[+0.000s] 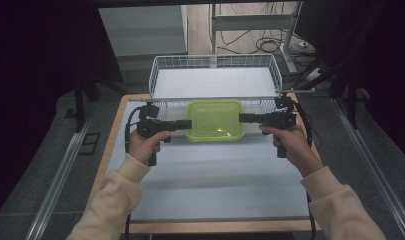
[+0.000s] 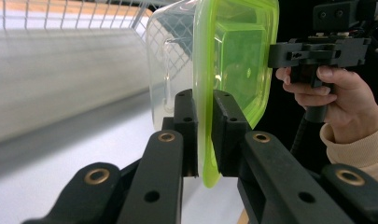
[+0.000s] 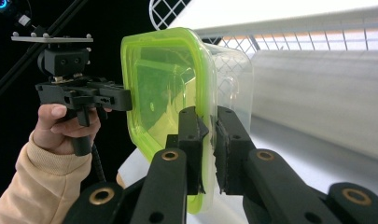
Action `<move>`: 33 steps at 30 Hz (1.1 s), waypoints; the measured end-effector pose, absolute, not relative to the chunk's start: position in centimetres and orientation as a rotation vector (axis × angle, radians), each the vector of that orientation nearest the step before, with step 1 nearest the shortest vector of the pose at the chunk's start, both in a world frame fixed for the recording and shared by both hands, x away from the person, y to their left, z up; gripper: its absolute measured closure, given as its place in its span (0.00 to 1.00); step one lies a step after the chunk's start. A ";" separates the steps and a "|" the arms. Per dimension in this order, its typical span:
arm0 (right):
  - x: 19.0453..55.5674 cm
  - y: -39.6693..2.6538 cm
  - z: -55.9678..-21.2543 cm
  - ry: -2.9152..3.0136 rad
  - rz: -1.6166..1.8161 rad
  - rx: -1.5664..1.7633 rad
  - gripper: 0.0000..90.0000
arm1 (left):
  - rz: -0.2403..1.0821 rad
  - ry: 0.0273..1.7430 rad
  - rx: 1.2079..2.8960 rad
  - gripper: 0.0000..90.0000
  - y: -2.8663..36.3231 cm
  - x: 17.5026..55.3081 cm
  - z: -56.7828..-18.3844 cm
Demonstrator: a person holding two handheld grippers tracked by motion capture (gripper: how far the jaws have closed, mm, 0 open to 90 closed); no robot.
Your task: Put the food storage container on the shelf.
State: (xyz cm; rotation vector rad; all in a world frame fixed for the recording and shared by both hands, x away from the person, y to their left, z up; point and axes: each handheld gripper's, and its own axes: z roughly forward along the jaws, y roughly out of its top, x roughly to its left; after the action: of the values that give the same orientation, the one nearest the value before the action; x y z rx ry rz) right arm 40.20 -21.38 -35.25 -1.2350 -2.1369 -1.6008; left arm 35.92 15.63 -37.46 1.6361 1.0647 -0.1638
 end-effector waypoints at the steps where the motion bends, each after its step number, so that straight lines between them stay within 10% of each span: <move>1: 40.2 -21.4 -35.3 -2.137 -1.601 -1.235 0.91 | -0.160 1.064 1.638 0.91 15.7 36.1 -37.2; 33: 49.3 -19.1 -30.8 -2.143 -1.582 -1.380 0.89 | -0.172 1.153 1.596 0.91 16.7 45.1 -33.3</move>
State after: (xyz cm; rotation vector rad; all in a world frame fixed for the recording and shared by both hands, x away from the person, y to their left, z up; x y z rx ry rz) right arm 49.33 -19.14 -30.81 -1.3802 -2.1432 -1.5822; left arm 45.09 16.74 -33.29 1.5962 1.1525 -0.1717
